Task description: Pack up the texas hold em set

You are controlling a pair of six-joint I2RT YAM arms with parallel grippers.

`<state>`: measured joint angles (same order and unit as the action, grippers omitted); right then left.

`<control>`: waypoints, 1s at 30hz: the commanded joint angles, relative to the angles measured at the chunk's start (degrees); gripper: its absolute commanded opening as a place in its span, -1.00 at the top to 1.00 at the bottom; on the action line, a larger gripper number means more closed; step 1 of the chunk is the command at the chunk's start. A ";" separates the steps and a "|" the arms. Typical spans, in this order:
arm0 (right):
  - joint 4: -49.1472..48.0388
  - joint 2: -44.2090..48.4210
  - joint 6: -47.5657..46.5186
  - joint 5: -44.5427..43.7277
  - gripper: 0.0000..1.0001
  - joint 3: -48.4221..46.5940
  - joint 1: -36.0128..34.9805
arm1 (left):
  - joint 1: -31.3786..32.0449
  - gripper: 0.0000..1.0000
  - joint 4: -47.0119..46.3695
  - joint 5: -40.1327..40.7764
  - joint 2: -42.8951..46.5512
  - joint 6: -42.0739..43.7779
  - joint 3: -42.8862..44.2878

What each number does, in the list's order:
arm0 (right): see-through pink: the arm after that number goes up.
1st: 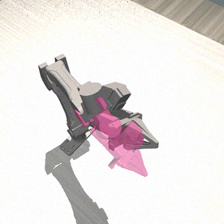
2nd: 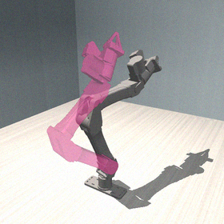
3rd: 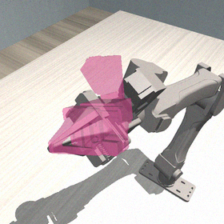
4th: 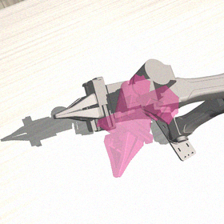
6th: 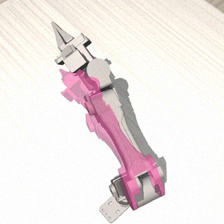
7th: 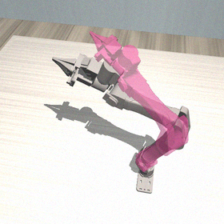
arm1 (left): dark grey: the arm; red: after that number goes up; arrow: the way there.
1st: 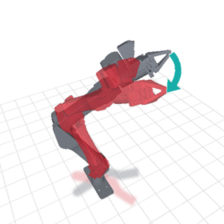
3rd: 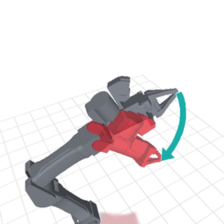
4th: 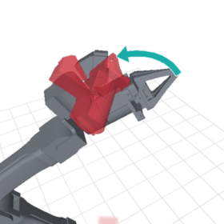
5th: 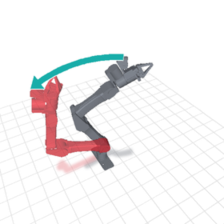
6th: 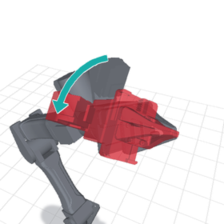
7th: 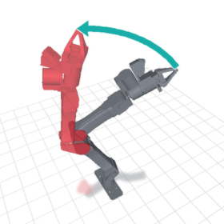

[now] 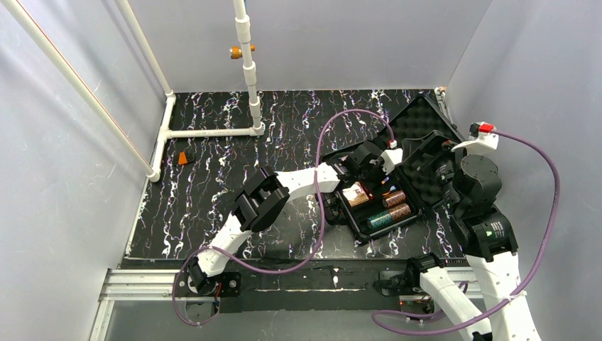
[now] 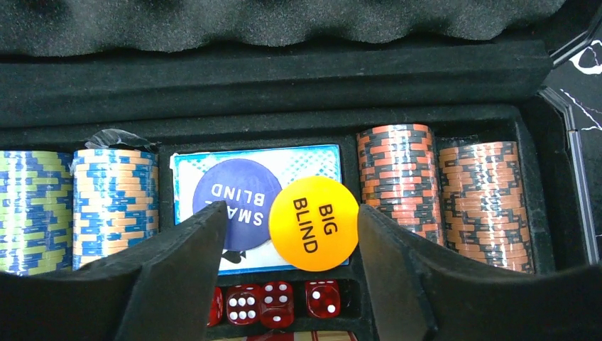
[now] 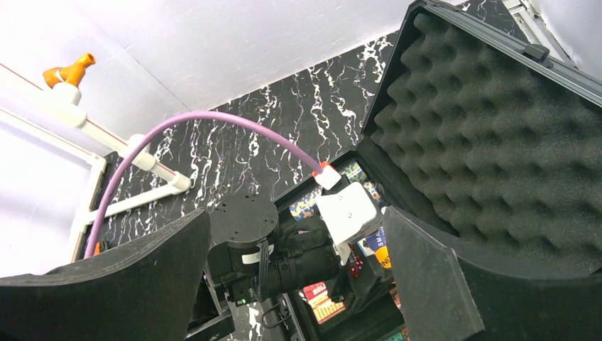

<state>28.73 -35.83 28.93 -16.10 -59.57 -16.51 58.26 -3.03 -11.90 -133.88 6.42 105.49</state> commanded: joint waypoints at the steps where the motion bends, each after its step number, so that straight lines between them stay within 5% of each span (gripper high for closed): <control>1: -1.91 -0.87 0.63 0.44 -0.97 -1.83 0.17 | 0.60 -0.38 0.00 1.17 2.52 0.43 0.75; 15: -3.69 -3.08 0.79 -0.57 -0.97 -3.32 0.17 | 2.90 -0.88 -3.01 16.07 19.05 0.62 -15.52; 25: -5.92 -6.20 1.14 -0.72 -0.97 -3.22 0.13 | 2.61 -0.97 -6.11 30.30 47.20 8.97 -41.82; 30: -6.49 -8.14 0.89 -0.68 -0.97 -3.80 0.18 | -0.32 -0.97 4.25 29.76 61.07 12.15 -48.41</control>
<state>26.37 -43.20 29.85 -16.19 -60.77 -16.51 60.36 -6.81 15.00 -81.95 14.59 59.96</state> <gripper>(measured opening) 0.983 0.982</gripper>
